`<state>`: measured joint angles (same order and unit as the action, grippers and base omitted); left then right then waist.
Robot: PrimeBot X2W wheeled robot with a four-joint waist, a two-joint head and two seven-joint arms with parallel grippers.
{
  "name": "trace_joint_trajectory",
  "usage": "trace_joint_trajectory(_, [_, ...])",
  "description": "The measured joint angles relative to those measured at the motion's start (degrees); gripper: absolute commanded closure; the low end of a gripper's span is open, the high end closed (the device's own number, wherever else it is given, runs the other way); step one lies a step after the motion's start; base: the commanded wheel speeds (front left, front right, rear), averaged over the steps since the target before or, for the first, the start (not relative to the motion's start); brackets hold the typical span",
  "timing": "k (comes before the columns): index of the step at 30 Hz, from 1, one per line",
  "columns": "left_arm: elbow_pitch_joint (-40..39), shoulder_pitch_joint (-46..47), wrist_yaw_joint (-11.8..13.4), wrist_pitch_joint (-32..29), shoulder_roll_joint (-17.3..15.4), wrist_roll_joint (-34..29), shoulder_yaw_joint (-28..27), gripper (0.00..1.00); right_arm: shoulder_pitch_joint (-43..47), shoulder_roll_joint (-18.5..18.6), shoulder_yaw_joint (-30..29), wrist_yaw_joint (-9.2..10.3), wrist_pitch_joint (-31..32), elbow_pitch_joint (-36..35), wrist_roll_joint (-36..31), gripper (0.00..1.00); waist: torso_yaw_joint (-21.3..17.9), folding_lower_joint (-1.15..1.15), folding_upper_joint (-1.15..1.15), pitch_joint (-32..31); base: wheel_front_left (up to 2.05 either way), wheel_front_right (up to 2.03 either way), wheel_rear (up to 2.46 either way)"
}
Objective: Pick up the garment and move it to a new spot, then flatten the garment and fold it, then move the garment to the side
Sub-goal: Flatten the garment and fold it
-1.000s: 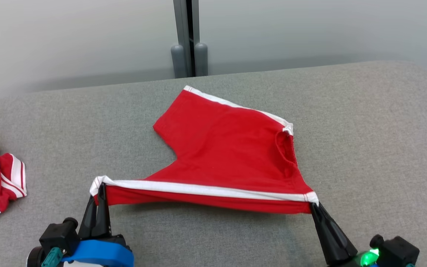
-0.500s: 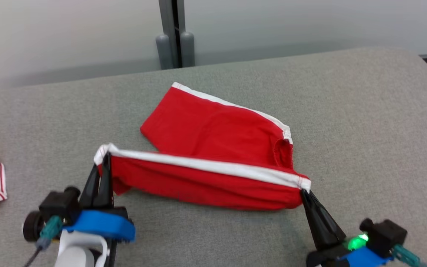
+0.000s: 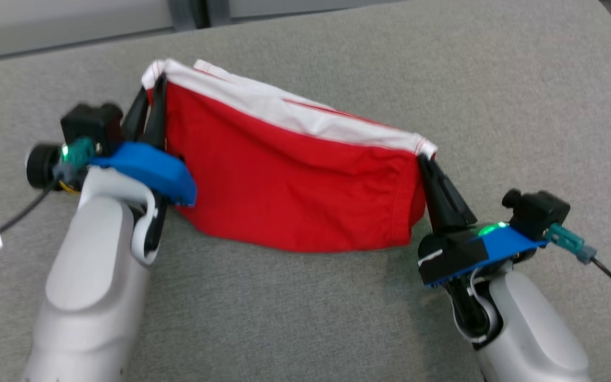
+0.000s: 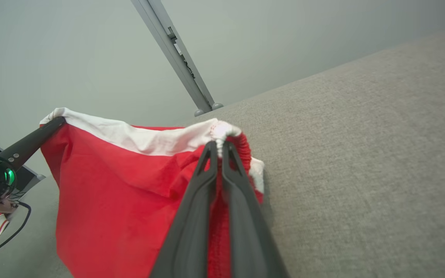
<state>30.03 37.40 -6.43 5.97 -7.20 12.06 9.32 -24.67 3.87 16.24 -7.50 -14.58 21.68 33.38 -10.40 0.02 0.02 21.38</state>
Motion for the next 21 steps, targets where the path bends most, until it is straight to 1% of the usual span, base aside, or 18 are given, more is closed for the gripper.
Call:
trace_joint_trajectory(7, [14.7, 12.0, -0.5, 0.5, -0.4, -0.5, 2.7, 1.0, -6.5, -0.6, -0.1, 0.01, -0.3, 6.3, 1.7, 1.0, -2.0, 0.0, 0.01, 4.6, 0.0, 0.0, 0.0])
trace_joint_trajectory(13, [25.0, 18.3, -0.7, 0.9, -0.4, 0.1, 4.7, 1.0, -8.1, -0.8, 0.4, 0.01, -0.4, 6.2, 2.5, 1.0, -3.1, -0.01, 0.0, 6.5, 0.0, 0.0, 0.0])
trace_joint_trajectory(14, [25.0, 18.3, -0.7, 0.9, -0.4, 0.1, 4.7, 1.0, -8.1, -0.8, 0.4, 0.01, -0.4, 6.2, 2.5, 0.96, -3.1, -0.01, 0.0, 6.5, 0.0, 0.0, 0.0])
trace_joint_trajectory(16, [27.9, 19.8, -0.7, 0.5, -0.3, 0.8, 5.3, 0.53, -8.2, -0.8, 1.4, 0.01, -0.4, 6.4, 3.0, 0.19, -3.3, -0.01, 0.01, 6.8, 0.0, 0.0, 0.0])
trace_joint_trajectory(17, [29.0, 20.4, -0.7, 0.5, -0.3, 1.1, 5.7, 0.0, -8.3, -0.9, 1.7, 0.01, -0.4, 6.4, 3.2, 0.0, -3.3, -0.01, 0.0, 6.9, 0.0, 0.0, 0.0])
trace_joint_trajectory(19, [30.7, 21.4, -0.8, 1.3, -0.2, 1.7, 6.1, 0.0, -8.4, -0.9, 1.9, 0.01, -0.4, 6.2, 3.4, 0.0, -3.5, -0.01, 0.0, 7.0, 0.0, 0.0, 0.0])
trace_joint_trajectory(21, [31.8, 21.8, -0.8, 2.9, 0.0, 2.0, 6.7, 0.0, -8.4, -0.9, 1.0, 0.01, -0.4, 4.6, 2.2, 0.0, -3.4, -0.01, 0.0, 6.8, 0.0, 0.0, 0.0])
